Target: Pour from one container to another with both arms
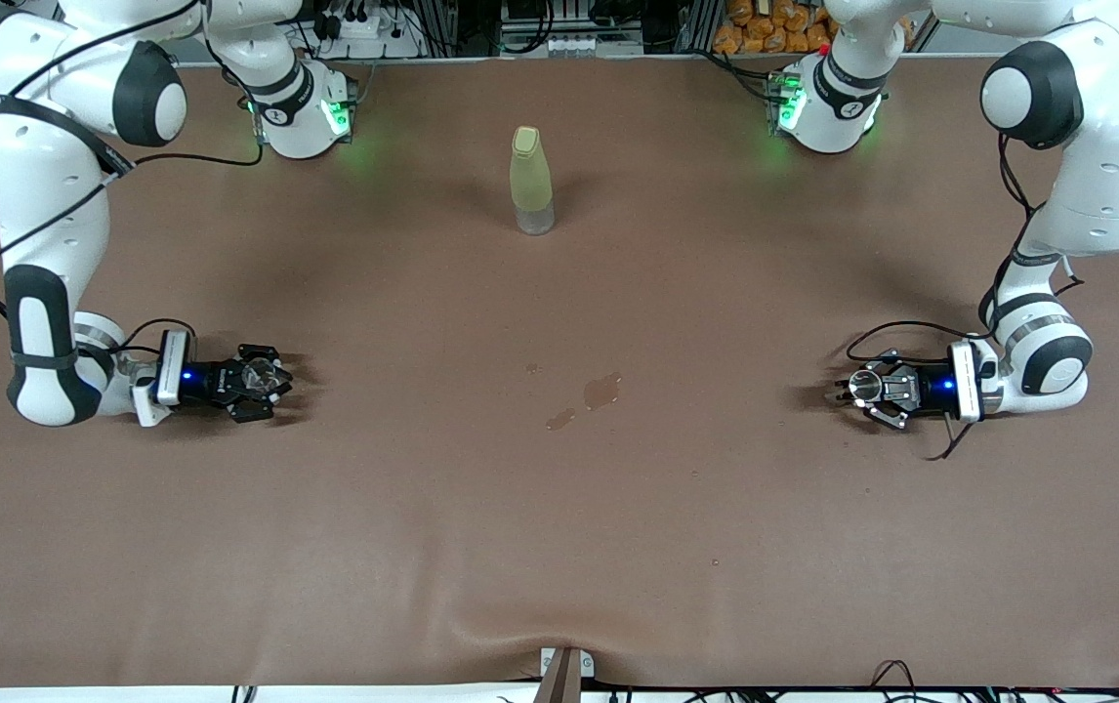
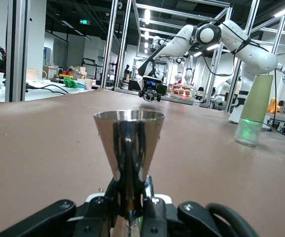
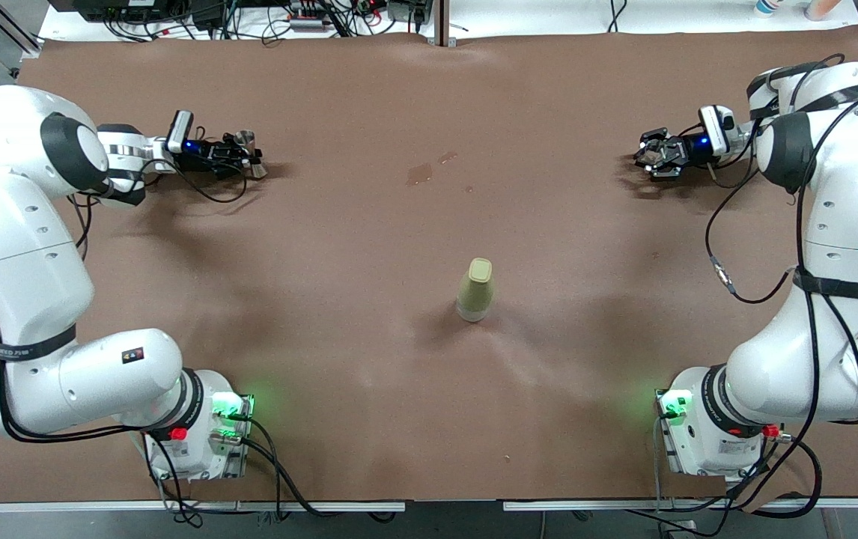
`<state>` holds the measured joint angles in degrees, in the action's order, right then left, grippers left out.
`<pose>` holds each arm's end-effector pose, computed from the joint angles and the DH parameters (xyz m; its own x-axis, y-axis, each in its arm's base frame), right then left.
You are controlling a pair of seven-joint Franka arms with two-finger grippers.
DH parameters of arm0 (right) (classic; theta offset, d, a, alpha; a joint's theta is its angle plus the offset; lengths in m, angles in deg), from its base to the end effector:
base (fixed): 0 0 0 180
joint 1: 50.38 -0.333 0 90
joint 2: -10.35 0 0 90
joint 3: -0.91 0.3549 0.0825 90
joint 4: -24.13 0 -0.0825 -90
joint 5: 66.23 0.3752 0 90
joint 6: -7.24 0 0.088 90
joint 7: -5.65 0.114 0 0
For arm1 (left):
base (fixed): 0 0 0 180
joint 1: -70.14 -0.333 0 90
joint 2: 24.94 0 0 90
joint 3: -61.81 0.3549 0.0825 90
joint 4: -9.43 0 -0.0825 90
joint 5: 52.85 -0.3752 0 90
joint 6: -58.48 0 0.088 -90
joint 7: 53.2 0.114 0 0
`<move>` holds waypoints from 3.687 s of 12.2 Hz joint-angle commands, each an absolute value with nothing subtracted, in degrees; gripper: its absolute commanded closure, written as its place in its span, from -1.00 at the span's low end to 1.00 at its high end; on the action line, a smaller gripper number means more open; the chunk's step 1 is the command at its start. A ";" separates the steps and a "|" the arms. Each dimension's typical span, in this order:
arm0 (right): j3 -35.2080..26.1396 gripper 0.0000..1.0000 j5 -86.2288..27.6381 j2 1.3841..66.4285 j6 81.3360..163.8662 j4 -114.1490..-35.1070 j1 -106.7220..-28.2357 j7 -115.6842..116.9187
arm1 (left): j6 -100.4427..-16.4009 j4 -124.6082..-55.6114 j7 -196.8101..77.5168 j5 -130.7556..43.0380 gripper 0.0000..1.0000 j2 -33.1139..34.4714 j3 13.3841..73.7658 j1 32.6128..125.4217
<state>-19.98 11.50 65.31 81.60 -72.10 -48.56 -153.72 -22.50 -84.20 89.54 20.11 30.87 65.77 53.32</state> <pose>0.5972 -0.0808 0.1089 -0.0840 0.1464 0.9856 0.9937 0.0861 0.0719 0.6072 0.0958 0.0989 0.1595 -0.0661 0.9850 -0.9872 -0.0072 0.1594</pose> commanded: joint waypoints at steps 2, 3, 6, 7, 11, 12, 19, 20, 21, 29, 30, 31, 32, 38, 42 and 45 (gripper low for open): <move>-19.12 1.00 12.35 67.57 82.38 -71.06 -47.04 -164.86 | -22.03 -82.86 90.51 20.27 0.45 31.40 65.68 53.18; -19.12 1.00 12.35 67.83 83.17 -71.06 -47.04 -164.95 | -22.03 -82.95 90.59 20.36 0.29 31.48 65.68 53.27; -19.12 1.00 12.35 68.63 83.62 -71.06 -47.04 -165.65 | -22.03 -82.95 90.59 20.36 0.29 31.48 65.68 53.27; -19.12 1.00 12.26 68.63 83.62 -71.06 -47.04 -165.65 | -21.94 -82.95 90.59 20.36 0.29 31.48 65.68 53.18; -19.21 -0.08 12.17 68.63 84.50 -71.32 -46.60 -164.77 | -22.03 -82.86 90.07 20.28 0.03 31.40 65.68 52.83; -19.21 -0.52 12.17 68.63 84.50 -71.41 -46.51 -164.68 | -21.94 -82.86 89.72 20.10 -0.08 31.31 65.68 52.74; -20.70 -1.00 11.29 68.01 85.98 -71.41 -45.20 -164.33 | -17.48 -79.62 80.67 12.81 -0.18 30.34 66.12 49.94; -21.75 -1.00 11.12 67.58 86.26 -71.41 -45.28 -164.24 | -16.50 -79.26 79.79 10.89 -0.18 30.08 66.12 48.80; -22.98 -1.00 10.42 67.22 86.43 -71.41 -45.37 -163.98 | -16.41 -79.25 79.17 9.65 -0.18 29.64 66.03 48.35; -34.05 -1.00 -8.64 55.11 88.19 -71.06 -49.67 -119.84 | -16.58 -68.45 39.16 -3.27 -0.38 24.20 66.30 50.37; -35.28 -1.00 -11.71 52.05 88.19 -71.06 -50.81 -112.98 | -16.67 -68.27 35.17 -3.72 -0.65 22.97 66.47 50.28; -35.73 -1.00 -15.57 47.93 88.45 -71.06 -51.43 -105.43 | -16.84 -68.18 33.74 -3.81 -0.78 21.65 66.99 50.11; -35.74 -1.00 -20.04 42.84 89.33 -71.14 -51.96 -97.53 | -17.19 -68.18 33.03 -3.89 -0.78 19.90 68.13 50.10; -32.59 -1.00 -40.27 21.28 89.51 -70.01 -56.88 -53.30 | -25.71 -68.09 19.61 -17.13 -1.00 7.95 72.45 51.59; -22.32 -1.00 -51.52 12.22 89.16 -67.02 -56.80 -30.18 | -26.69 -68.18 1.19 -26.81 -1.00 -1.54 72.10 53.70; -13.88 -1.00 -57.16 10.71 85.13 -62.64 -56.18 -13.74 | -26.86 -68.18 -14.14 -33.66 -1.00 -6.21 71.74 60.01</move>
